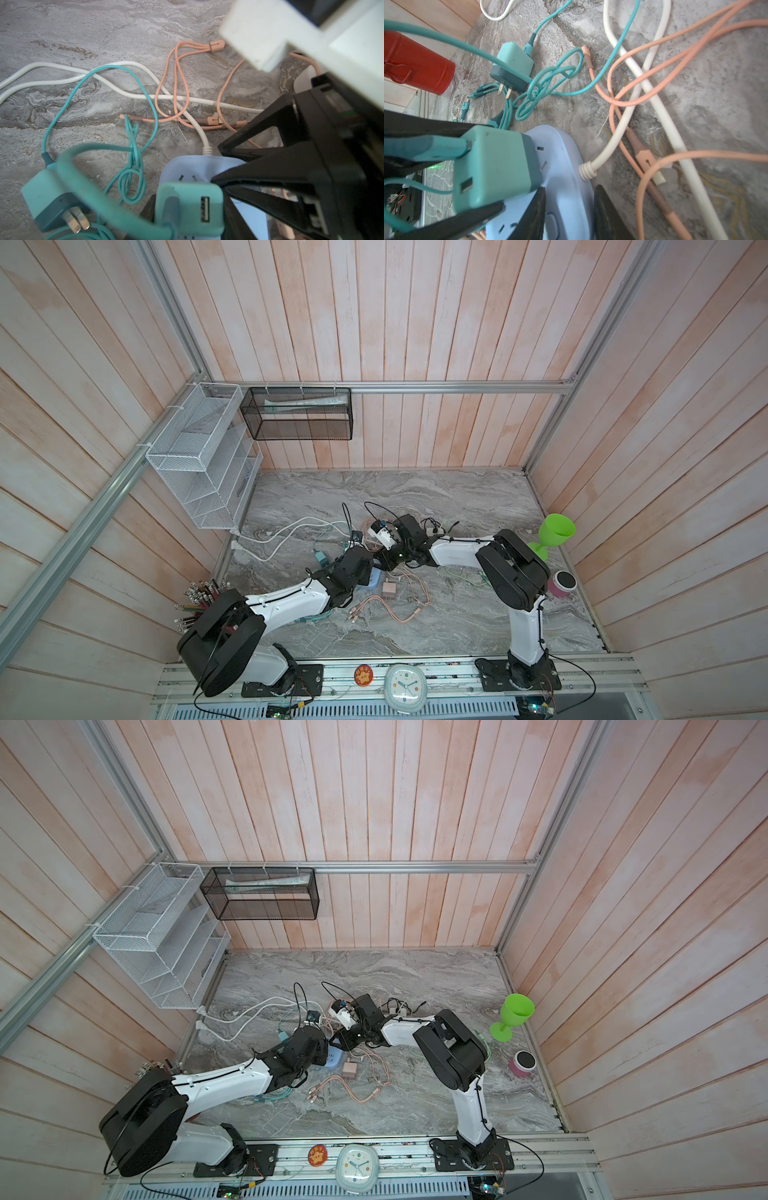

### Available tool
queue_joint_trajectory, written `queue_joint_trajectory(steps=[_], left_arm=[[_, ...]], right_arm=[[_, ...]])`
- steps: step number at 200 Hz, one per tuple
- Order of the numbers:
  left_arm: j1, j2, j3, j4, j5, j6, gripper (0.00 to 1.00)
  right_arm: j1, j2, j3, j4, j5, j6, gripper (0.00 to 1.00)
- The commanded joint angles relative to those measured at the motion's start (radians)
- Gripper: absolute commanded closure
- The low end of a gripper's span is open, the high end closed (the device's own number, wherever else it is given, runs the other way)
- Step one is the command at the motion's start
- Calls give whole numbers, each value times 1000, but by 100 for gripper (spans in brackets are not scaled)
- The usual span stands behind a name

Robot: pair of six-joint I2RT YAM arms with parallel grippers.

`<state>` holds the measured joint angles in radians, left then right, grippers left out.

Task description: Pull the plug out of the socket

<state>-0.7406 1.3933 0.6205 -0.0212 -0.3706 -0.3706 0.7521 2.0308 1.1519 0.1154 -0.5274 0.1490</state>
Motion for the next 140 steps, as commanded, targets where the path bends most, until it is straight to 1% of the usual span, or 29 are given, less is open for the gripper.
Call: queue_joint_trajectory(steps=[1, 105, 140], left_arm=[[-13, -59, 41, 86, 50, -11, 68], [-10, -86, 22, 60, 42, -4, 68], [5, -95, 30, -9, 27, -5, 68]], right_arm=[[25, 131, -92, -318, 135, -34, 65], [26, 126, -99, -304, 145, -23, 65], [25, 123, -96, -294, 148, -22, 66]])
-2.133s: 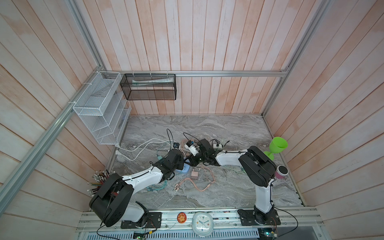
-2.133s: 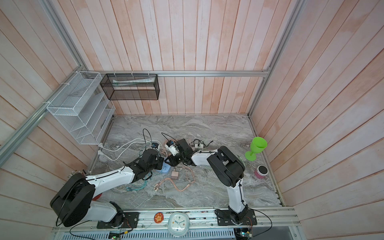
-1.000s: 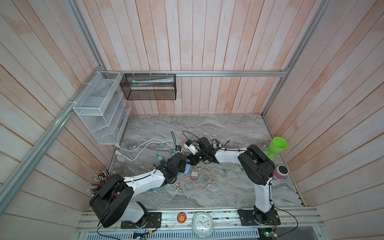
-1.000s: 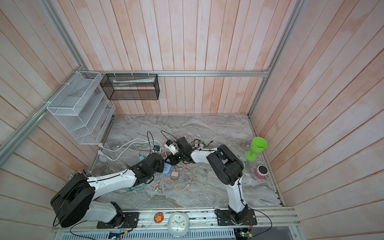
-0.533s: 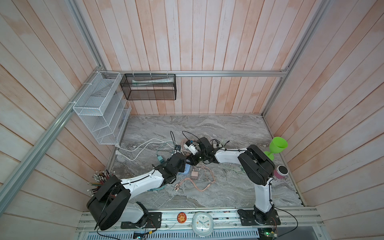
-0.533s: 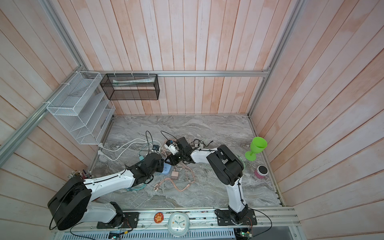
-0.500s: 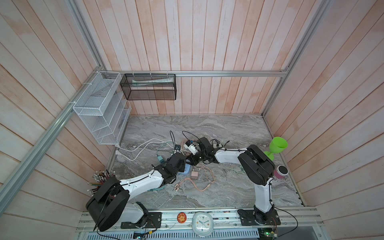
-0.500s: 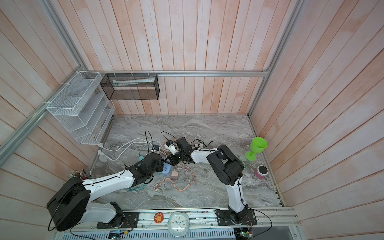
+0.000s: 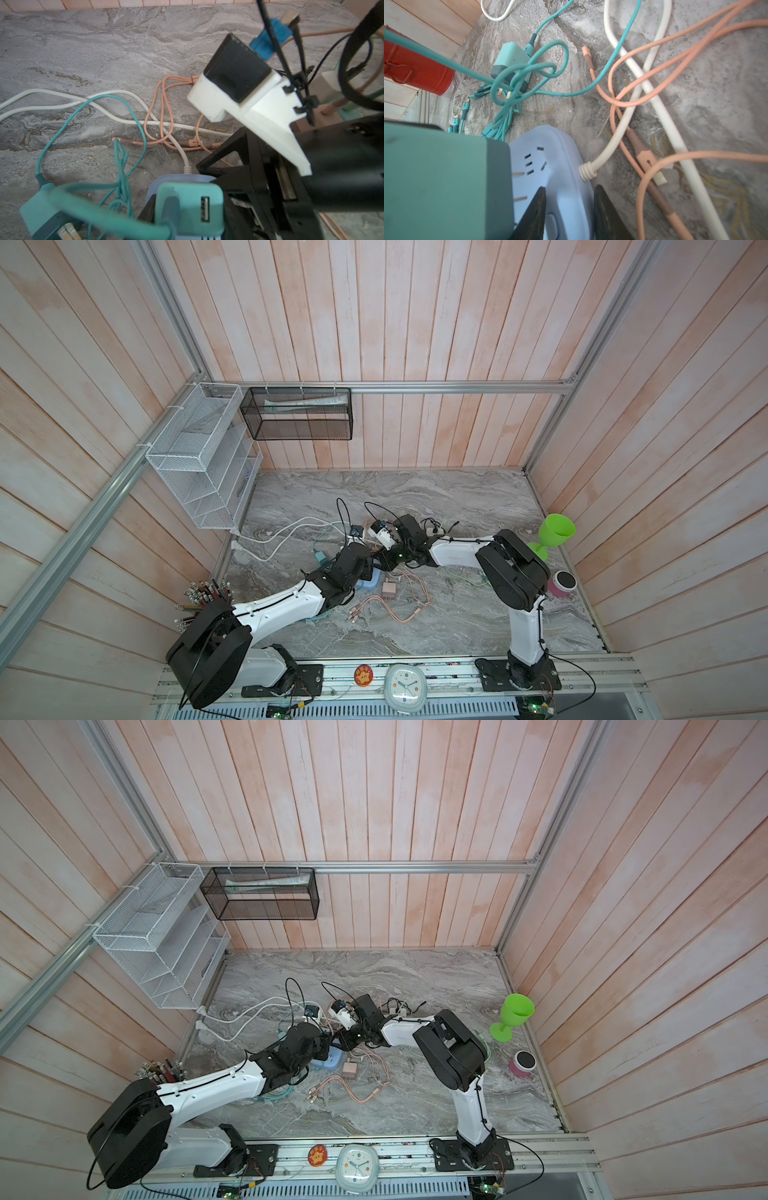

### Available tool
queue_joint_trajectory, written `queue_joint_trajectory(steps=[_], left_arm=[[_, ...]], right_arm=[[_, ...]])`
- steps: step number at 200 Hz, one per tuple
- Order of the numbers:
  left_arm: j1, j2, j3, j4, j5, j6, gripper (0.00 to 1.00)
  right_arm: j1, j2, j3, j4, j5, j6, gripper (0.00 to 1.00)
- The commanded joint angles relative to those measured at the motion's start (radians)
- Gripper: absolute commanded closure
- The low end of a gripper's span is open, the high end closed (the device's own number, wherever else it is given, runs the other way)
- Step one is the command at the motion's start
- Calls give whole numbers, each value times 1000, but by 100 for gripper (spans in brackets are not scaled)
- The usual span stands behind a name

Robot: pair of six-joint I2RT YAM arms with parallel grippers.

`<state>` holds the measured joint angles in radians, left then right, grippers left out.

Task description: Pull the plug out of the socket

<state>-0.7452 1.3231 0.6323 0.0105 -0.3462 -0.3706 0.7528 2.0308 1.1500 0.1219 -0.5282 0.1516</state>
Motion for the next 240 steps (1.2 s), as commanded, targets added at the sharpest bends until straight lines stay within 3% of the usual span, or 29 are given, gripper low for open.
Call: queue_joint_trajectory(steps=[1, 88, 117, 201, 240], left_arm=[[11, -26, 18, -42, 3, -5, 68], [137, -63, -12, -43, 151, -41, 68], [214, -39, -25, -3, 287, -77, 68], [375, 52, -3, -5, 468, -130, 66], [407, 107, 40, -50, 520, -129, 66]], right_arm=[[24, 123, -95, -299, 149, -24, 66], [25, 100, -104, -238, 141, 5, 65], [25, 93, -100, -217, 133, 15, 65], [25, 38, -77, -191, 140, 14, 65], [25, 22, -40, -211, 143, 26, 62]])
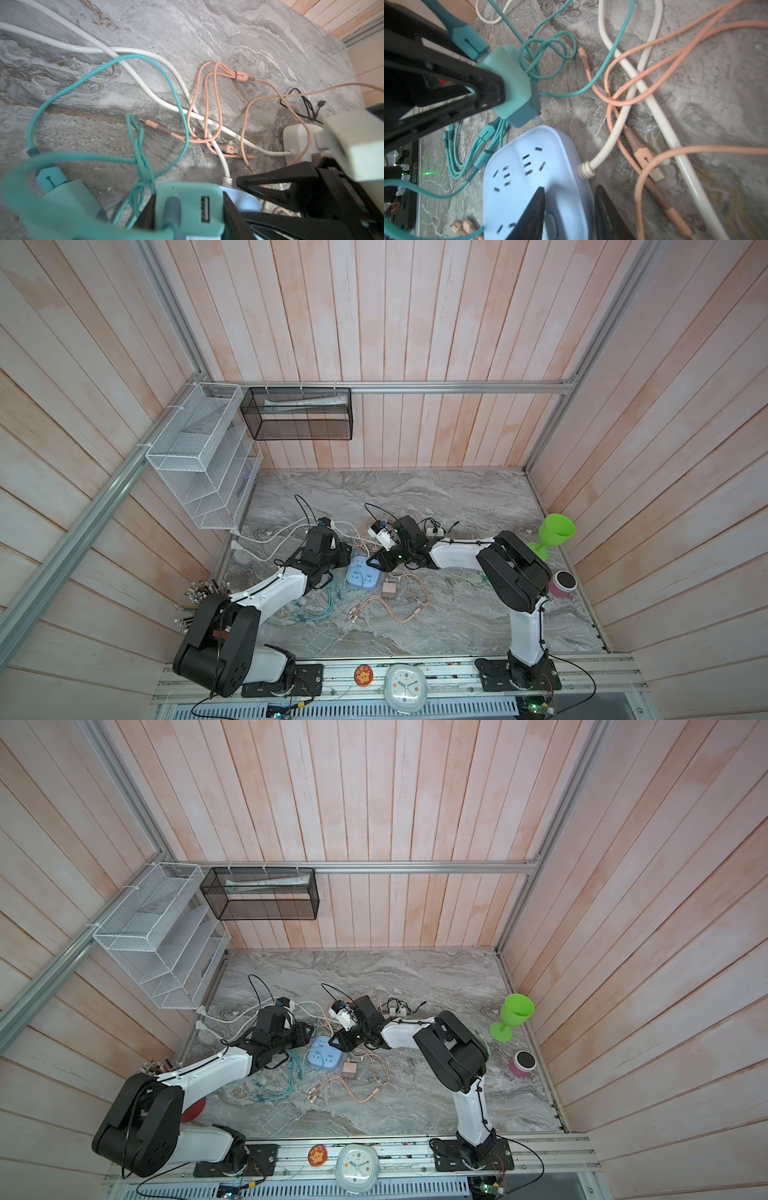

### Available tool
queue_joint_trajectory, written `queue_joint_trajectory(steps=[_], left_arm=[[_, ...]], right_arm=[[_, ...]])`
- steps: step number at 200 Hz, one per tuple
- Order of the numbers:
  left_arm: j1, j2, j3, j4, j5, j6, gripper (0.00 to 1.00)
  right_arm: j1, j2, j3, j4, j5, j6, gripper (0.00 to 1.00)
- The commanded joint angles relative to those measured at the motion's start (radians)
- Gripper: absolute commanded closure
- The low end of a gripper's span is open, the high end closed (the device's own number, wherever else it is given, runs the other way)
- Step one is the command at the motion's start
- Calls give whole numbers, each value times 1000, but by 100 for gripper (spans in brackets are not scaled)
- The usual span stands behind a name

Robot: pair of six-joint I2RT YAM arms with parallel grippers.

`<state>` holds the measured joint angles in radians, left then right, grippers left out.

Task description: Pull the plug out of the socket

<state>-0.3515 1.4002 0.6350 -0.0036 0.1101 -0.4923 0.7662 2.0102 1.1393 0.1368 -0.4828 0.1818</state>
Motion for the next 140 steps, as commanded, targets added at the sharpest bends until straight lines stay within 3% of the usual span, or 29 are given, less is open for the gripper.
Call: queue_joint_trajectory(steps=[1, 56, 95, 140], left_arm=[[15, 30, 38, -37, 63, -8, 66], [130, 31, 34, -12, 142, -36, 66], [149, 106, 105, -60, 165, 16, 66], [150, 156, 117, -57, 170, 51, 52]], right_arm=[[11, 42, -28, -227, 98, -4, 61], [11, -16, 34, -276, 119, 10, 60], [10, -102, 37, -266, 145, 19, 58], [11, -268, -21, -211, 208, 49, 53]])
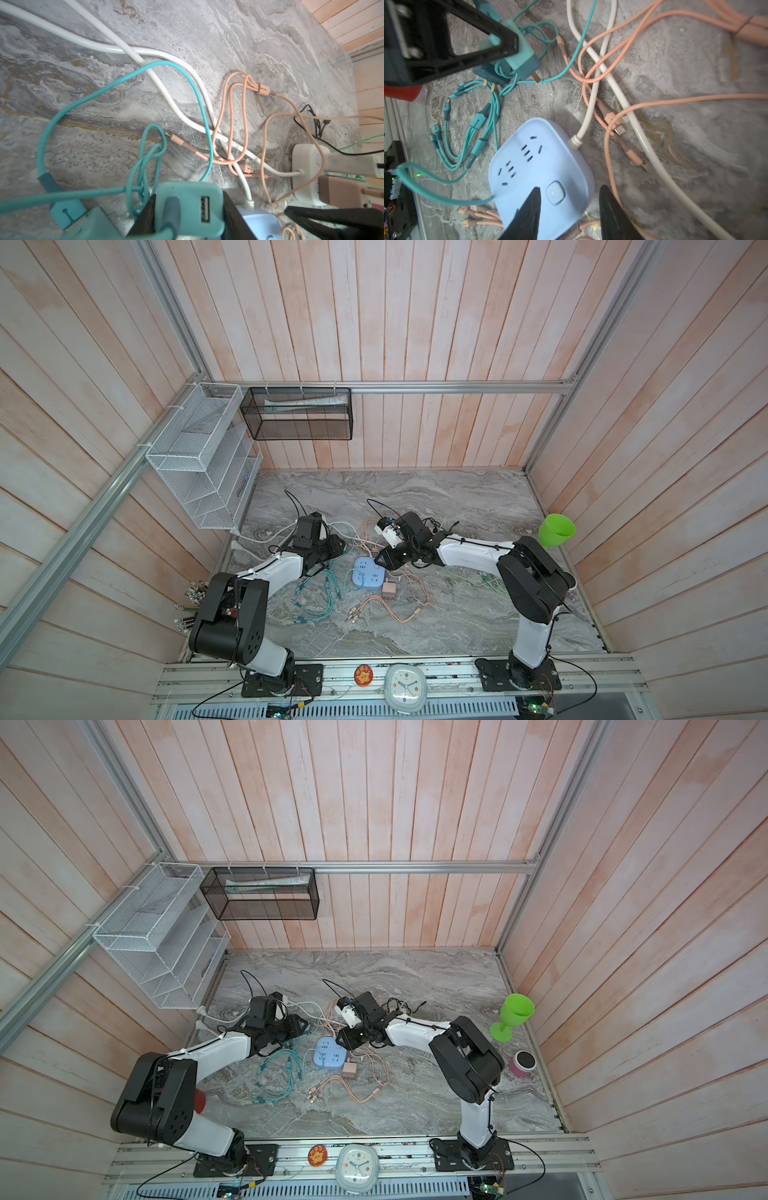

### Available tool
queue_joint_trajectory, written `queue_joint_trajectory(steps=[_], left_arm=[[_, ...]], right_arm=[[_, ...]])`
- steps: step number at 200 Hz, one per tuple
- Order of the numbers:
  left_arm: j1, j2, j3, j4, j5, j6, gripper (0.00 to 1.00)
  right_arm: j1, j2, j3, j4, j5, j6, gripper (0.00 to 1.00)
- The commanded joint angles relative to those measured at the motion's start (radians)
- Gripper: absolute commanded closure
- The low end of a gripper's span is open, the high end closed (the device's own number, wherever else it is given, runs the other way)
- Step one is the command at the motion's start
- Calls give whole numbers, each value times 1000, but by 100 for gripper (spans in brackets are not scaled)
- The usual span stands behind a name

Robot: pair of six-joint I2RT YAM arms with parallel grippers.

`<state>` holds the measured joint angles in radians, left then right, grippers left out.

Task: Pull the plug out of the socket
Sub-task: 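Move both grippers to the white power strip farther from the robot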

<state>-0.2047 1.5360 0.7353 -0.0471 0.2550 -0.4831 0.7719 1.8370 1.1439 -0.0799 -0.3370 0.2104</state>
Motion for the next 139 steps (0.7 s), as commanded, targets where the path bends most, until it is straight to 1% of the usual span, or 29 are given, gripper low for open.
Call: queue_joint_trajectory(steps=[1, 20, 35, 56, 67, 83, 90, 94, 139], left_arm=[[4, 21, 17, -13, 26, 43, 51], [3, 26, 14, -23, 32, 58, 40], [4, 24, 8, -24, 40, 65, 36], [3, 19, 1, -20, 44, 70, 33], [2, 16, -2, -23, 44, 71, 29], [2, 1, -7, -33, 38, 71, 16], [3, -14, -14, -31, 39, 74, 7], [2, -23, -16, -31, 37, 74, 1], [-5, -130, -27, -58, -11, 100, 0]], right_arm=[[6, -99, -28, 7, 65, 22, 52], [6, -182, -77, 38, 119, 37, 50], [6, -247, -120, 60, 172, 50, 49], [6, -331, -184, 95, 227, 78, 47], [5, -365, -210, 102, 246, 90, 47], [4, -408, -239, 93, 279, 111, 46], [5, -426, -252, 94, 296, 122, 46], [5, -437, -261, 92, 307, 127, 46], [0, -555, -355, 77, 477, 189, 45]])
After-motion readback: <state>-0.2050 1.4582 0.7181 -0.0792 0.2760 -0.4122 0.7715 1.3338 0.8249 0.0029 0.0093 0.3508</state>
